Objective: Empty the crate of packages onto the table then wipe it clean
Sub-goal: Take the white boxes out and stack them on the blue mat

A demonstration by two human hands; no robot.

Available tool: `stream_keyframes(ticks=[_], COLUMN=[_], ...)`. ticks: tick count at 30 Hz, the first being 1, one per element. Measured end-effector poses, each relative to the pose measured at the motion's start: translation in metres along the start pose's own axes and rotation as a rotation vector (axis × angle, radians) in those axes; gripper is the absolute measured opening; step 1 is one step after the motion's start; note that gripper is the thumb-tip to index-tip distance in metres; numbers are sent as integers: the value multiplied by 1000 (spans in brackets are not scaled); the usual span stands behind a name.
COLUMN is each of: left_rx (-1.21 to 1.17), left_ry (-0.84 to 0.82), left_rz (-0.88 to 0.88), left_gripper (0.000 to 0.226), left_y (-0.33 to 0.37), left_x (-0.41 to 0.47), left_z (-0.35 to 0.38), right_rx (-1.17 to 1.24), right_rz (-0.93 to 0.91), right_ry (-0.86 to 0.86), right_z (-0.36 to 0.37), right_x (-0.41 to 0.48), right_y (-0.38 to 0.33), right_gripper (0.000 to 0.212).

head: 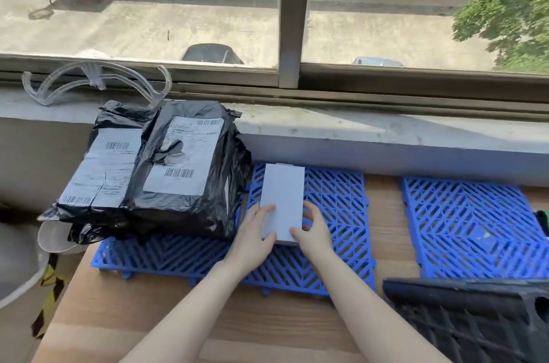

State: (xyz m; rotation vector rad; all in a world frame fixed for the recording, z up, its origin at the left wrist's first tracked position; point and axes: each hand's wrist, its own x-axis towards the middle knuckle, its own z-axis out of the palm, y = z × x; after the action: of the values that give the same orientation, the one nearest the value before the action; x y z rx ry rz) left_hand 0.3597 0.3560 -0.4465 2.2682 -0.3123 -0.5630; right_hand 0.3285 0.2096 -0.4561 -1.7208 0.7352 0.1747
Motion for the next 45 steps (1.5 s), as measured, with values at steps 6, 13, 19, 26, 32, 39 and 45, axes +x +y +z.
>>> stream_keyframes(ticks=[6, 13, 19, 26, 32, 39, 45], left_rx=[-34, 15, -5, -142, -241, -301, -138], left_ry=[18, 70, 129, 294, 411, 377, 75], left_rz=[1, 11, 155, 425, 580, 732, 674], left_gripper=[54, 54, 45, 31, 18, 14, 14], left_y=[0, 12, 54, 156, 247, 344, 380], left_x=[10, 3, -19, -61, -125, -205, -227], left_z=[8, 6, -15, -26, 2, 91, 198], right_rx=[32, -2, -57, -18, 211, 65, -185], right_rz=[-24, -54, -202, -394, -462, -436, -209], right_ry=[27, 56, 151, 252, 264, 403, 507], right_z=[5, -4, -46, -134, -236, -360, -450], right_x=[6, -10, -48, -133, -209, -285, -306], right_y=[0, -11, -53, -106, -102, -42, 45], right_gripper=[57, 56, 44, 33, 20, 12, 22])
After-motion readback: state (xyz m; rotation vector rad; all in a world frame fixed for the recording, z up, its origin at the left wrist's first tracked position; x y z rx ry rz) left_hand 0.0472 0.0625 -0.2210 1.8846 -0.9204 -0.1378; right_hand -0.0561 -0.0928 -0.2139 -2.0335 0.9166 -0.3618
